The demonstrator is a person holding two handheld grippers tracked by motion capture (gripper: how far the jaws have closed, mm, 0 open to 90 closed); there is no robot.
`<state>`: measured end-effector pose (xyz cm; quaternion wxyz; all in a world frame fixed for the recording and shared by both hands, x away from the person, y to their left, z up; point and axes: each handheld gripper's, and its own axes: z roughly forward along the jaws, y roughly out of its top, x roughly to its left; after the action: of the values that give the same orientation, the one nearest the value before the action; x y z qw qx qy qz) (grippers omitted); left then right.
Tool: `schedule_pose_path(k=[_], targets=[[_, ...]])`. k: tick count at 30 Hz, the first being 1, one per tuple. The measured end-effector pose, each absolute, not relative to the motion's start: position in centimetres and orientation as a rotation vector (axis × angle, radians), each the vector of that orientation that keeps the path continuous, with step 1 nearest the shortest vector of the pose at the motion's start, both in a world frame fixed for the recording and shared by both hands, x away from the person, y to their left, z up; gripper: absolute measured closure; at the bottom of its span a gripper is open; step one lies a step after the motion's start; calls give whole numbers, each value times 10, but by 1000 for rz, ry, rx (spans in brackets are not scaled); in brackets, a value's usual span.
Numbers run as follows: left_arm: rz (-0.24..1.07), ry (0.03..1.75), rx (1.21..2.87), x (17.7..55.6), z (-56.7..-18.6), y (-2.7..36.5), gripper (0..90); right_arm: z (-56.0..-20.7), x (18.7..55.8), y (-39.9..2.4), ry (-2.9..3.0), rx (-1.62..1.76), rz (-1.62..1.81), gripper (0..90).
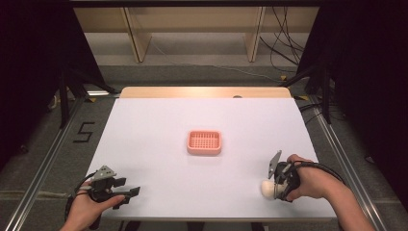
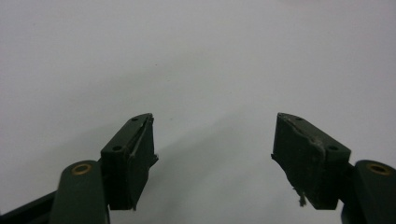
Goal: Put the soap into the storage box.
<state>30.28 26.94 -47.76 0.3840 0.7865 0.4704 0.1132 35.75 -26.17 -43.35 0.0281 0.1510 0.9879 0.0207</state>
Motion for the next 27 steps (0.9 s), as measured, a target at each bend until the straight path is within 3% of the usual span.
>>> schedule_pose_path(k=[27], targets=[[280,1192,1999,303,-478,269,291,-450,369,-247,3125,379,-25,489]])
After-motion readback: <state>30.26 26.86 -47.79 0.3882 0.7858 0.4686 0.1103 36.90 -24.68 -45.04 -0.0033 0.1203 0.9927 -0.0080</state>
